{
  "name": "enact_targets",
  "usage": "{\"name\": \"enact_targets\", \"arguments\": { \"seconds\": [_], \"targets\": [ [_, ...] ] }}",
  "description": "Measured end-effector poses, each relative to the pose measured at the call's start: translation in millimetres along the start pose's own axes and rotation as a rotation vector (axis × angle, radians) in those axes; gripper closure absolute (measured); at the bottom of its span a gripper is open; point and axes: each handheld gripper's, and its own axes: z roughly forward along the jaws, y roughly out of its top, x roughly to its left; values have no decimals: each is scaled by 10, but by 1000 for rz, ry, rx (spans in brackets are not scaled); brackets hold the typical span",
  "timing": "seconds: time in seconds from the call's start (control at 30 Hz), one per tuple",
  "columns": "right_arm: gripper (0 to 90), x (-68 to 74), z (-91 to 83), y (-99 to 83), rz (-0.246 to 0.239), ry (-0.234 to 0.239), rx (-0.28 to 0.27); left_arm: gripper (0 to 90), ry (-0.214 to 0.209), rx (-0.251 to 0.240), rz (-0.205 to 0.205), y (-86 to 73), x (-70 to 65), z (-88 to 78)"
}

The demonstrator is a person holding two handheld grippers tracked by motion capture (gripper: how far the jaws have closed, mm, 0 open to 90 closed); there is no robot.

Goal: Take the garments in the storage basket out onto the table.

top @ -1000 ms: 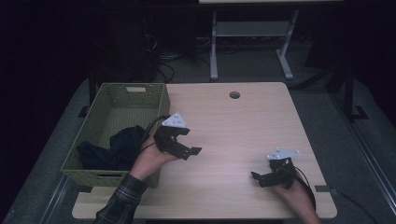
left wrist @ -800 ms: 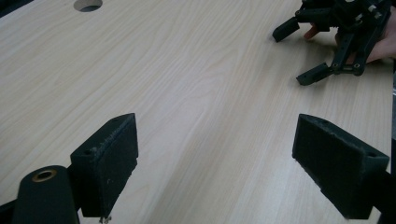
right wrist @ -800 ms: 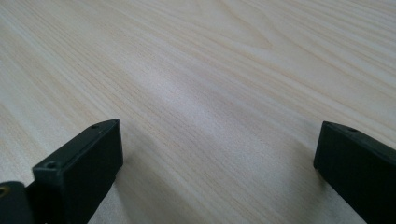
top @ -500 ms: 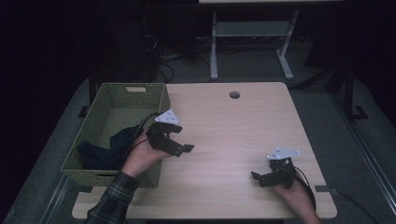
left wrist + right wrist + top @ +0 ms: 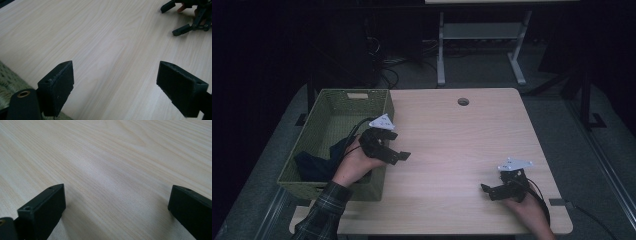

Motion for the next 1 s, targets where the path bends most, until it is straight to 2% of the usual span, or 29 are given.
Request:
{"name": "enact_targets", "arguments": {
  "seconds": [0.37,1.0],
  "targets": [
    [10,0,0,0,0,0,0,141,31,15,-17,-64,89,-102],
    [10,1,0,0,1,0,0,141,112,43,-63,-235,305,-449]
  ]
}}
